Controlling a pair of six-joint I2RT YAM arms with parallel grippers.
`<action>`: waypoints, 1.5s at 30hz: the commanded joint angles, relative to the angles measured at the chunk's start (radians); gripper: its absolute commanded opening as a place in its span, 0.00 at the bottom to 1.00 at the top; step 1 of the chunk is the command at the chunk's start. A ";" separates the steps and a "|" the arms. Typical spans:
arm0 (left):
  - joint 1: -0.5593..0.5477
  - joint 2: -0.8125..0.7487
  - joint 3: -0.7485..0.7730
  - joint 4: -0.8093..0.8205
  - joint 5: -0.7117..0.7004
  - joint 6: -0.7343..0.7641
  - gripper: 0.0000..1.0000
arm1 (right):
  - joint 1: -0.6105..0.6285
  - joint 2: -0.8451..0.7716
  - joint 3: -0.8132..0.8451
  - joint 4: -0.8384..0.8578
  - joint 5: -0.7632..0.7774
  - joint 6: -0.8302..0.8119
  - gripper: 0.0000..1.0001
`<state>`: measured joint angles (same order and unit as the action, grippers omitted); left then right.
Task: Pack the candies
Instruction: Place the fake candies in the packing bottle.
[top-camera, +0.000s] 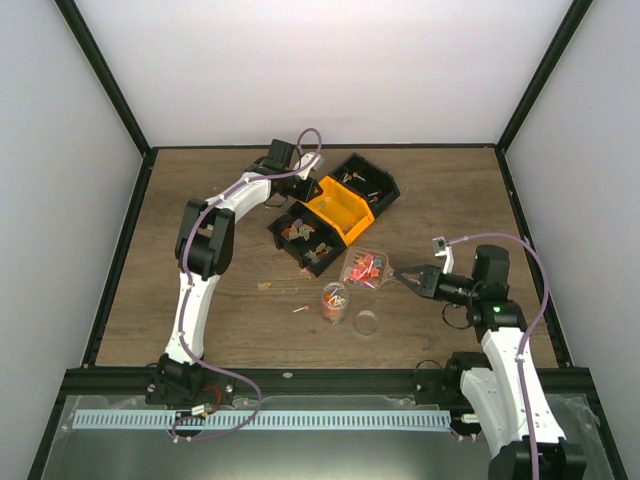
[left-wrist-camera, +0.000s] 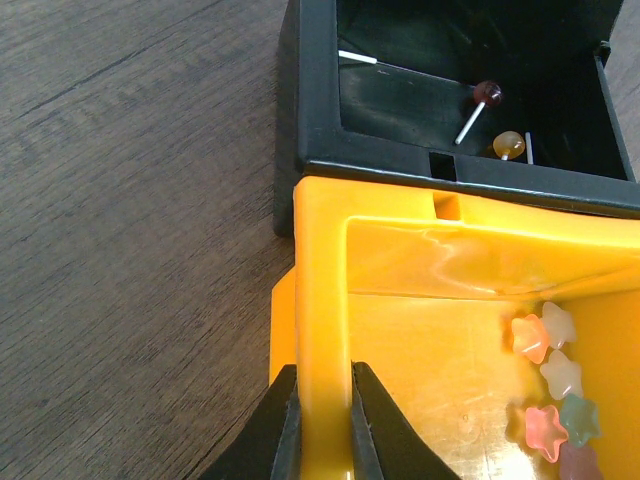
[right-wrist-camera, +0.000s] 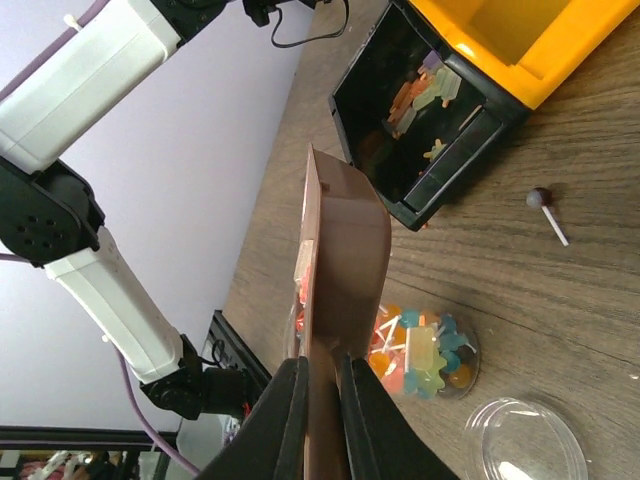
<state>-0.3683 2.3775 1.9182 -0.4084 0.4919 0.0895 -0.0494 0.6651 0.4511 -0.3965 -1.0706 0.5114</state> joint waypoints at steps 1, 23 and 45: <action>-0.021 0.068 -0.038 -0.050 -0.001 0.015 0.04 | 0.045 -0.011 0.064 -0.045 0.069 -0.049 0.01; -0.021 0.071 -0.026 -0.049 0.000 0.015 0.04 | 0.132 -0.016 0.148 -0.197 0.182 -0.129 0.01; -0.023 0.065 -0.034 -0.043 -0.004 0.014 0.04 | 0.154 -0.041 0.228 -0.309 0.281 -0.203 0.01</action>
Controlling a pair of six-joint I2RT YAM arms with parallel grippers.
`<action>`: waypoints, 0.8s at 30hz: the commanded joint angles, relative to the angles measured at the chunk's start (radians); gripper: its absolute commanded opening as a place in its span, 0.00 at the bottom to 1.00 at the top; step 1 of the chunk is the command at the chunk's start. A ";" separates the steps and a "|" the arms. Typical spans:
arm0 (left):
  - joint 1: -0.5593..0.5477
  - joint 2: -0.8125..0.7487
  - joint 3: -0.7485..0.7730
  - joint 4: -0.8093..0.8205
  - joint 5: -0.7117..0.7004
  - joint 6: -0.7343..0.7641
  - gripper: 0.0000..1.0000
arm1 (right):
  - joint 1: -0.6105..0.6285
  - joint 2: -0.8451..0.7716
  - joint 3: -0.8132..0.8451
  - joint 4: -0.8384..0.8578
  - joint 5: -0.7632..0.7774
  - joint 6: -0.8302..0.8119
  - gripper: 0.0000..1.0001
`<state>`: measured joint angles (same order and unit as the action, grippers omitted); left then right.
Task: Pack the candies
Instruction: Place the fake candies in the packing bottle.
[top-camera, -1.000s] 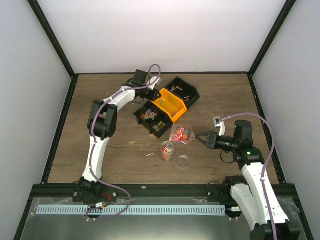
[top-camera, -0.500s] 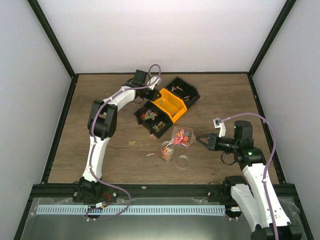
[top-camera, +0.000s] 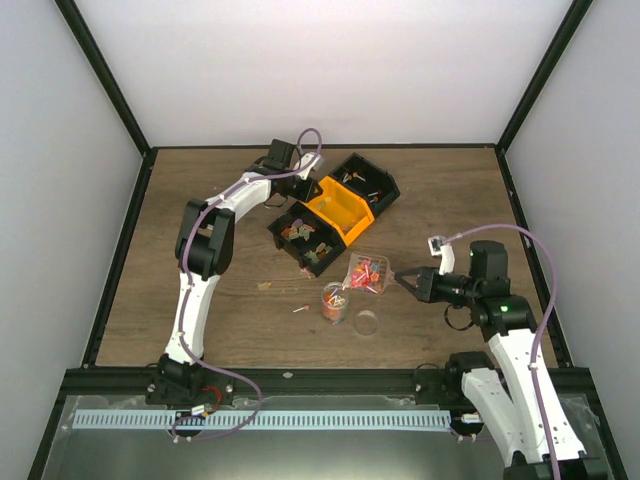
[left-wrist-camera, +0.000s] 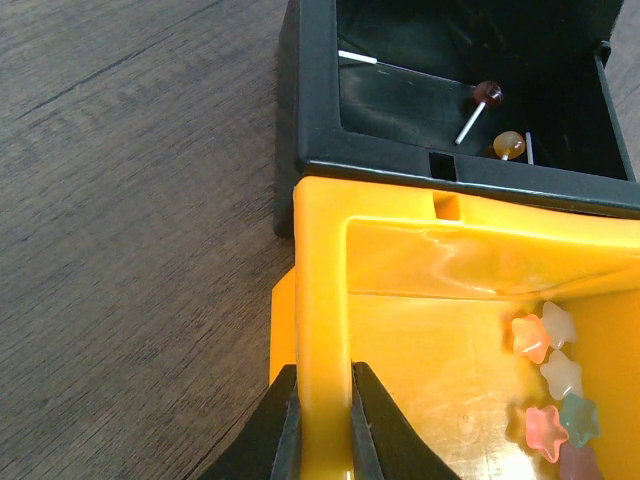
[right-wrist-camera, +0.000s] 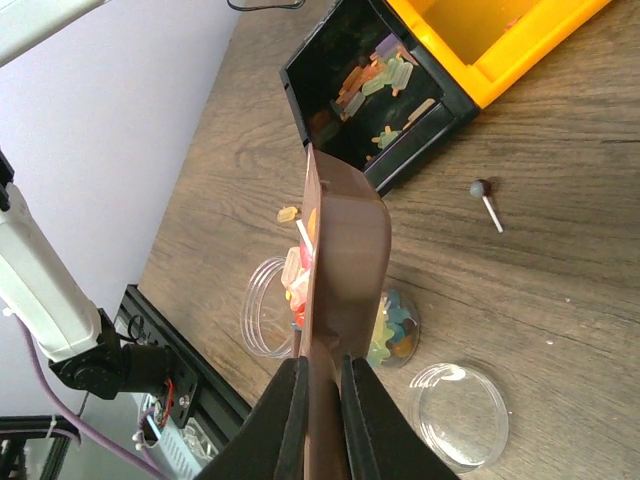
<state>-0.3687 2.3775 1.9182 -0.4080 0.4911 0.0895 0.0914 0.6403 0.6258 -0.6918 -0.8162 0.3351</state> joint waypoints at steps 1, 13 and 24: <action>-0.022 0.066 -0.034 -0.044 -0.003 0.015 0.04 | 0.013 -0.018 0.054 -0.012 0.028 -0.027 0.01; -0.024 0.065 -0.032 -0.043 -0.003 0.016 0.04 | 0.026 -0.009 0.082 -0.015 0.023 -0.034 0.01; -0.023 0.071 -0.038 -0.036 0.001 0.013 0.04 | 0.115 -0.009 0.103 -0.012 0.083 0.006 0.01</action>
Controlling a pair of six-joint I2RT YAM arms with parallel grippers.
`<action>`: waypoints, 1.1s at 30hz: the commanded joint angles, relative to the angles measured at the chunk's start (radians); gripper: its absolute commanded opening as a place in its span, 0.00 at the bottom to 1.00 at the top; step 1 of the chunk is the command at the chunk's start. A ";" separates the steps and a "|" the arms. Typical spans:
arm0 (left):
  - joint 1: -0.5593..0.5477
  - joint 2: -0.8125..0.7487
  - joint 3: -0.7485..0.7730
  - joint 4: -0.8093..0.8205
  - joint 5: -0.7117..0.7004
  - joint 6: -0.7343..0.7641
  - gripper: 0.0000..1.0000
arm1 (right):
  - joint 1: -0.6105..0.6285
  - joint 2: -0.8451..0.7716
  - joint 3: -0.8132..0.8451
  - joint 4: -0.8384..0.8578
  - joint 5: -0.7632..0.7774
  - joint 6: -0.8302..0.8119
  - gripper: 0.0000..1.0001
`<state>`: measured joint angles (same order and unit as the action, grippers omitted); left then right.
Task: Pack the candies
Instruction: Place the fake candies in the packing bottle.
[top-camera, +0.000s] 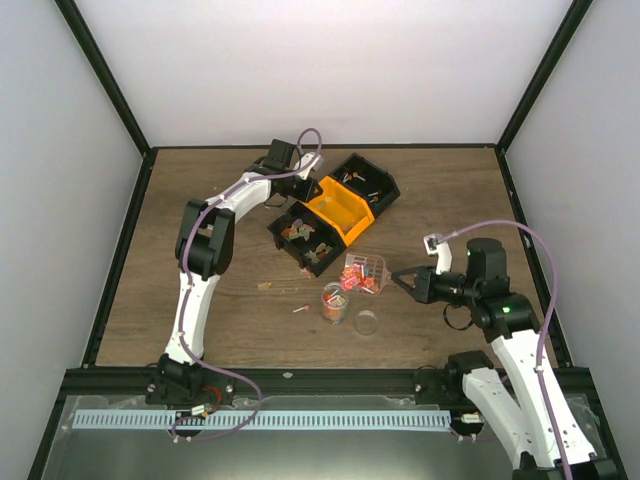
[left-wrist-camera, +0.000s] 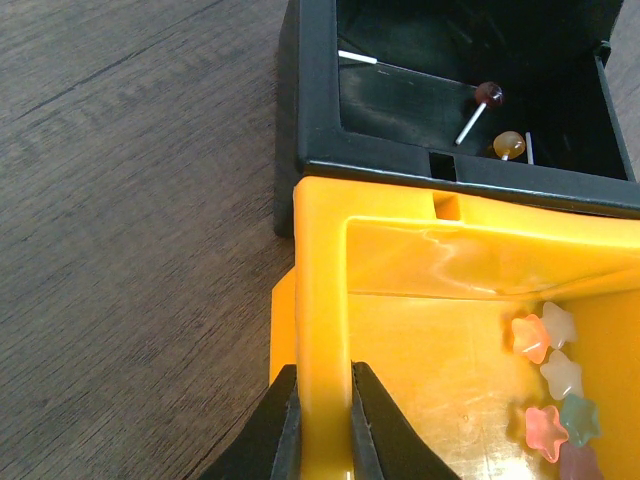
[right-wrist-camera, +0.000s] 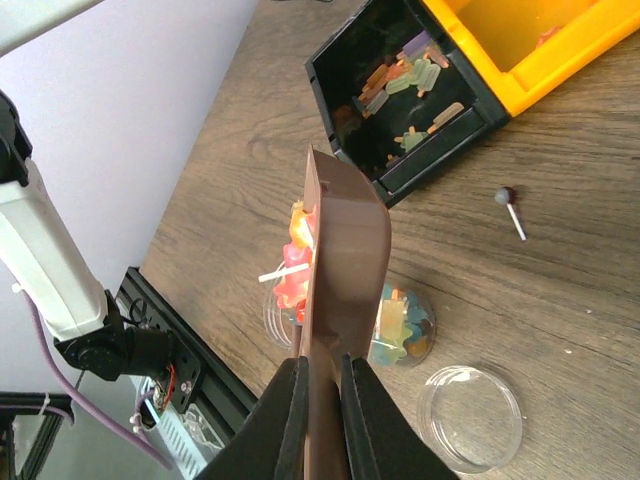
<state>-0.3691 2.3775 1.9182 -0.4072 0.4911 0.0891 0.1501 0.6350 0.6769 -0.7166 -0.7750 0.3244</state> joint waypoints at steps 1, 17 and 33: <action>-0.024 0.071 -0.038 -0.038 0.001 0.014 0.04 | 0.077 -0.003 0.050 0.018 0.058 0.021 0.01; -0.022 0.058 -0.059 -0.035 0.007 0.022 0.04 | 0.223 0.022 0.060 0.058 0.234 0.064 0.01; -0.022 0.070 -0.054 -0.032 0.006 0.021 0.04 | 0.226 0.069 0.143 -0.002 0.264 -0.016 0.01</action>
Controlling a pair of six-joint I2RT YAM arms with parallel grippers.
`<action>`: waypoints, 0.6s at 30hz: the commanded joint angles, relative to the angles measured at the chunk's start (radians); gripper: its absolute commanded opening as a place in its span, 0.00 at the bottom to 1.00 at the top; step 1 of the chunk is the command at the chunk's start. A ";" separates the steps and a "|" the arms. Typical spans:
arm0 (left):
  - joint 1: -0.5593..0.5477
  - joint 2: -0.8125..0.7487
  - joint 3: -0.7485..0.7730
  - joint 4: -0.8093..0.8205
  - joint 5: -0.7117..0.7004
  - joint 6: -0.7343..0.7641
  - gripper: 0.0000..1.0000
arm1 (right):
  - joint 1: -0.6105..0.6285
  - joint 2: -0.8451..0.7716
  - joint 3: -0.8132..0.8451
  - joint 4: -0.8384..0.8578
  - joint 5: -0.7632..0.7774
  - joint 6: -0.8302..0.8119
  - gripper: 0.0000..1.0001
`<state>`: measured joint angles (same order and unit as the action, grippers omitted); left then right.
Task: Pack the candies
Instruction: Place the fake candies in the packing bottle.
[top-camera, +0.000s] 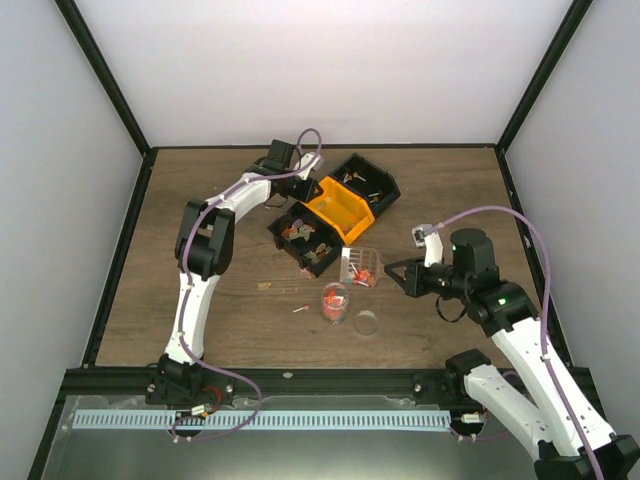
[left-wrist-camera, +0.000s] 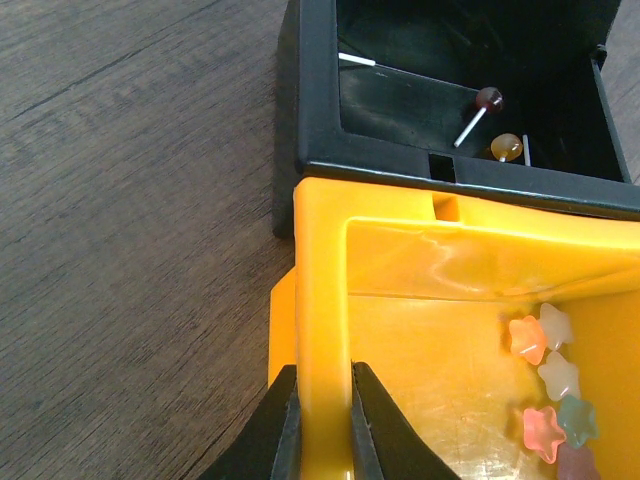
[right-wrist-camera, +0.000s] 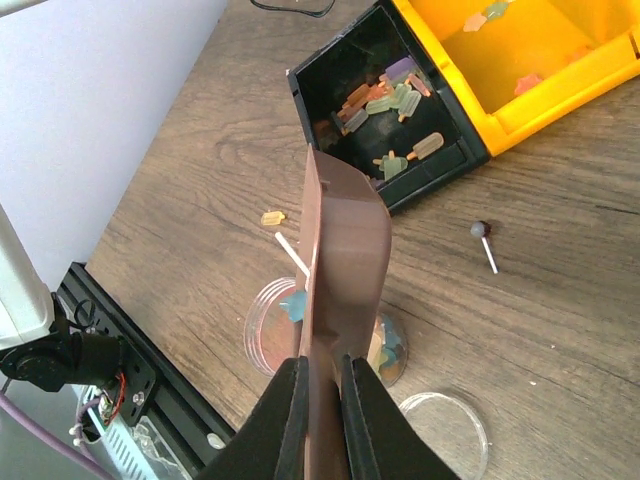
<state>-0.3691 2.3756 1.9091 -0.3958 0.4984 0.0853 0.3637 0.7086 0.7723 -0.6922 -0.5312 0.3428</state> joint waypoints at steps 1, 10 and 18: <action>-0.021 0.071 -0.045 -0.043 -0.002 0.026 0.04 | 0.013 -0.005 0.046 -0.026 0.015 -0.034 0.01; -0.021 0.072 -0.042 -0.044 -0.001 0.026 0.04 | 0.118 0.039 0.055 -0.028 0.103 -0.009 0.01; -0.020 0.071 -0.048 -0.048 -0.005 0.033 0.04 | 0.126 0.040 0.058 -0.025 0.145 -0.014 0.01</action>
<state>-0.3691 2.3756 1.9091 -0.3958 0.4984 0.0856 0.4812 0.7525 0.7856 -0.7109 -0.4393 0.3328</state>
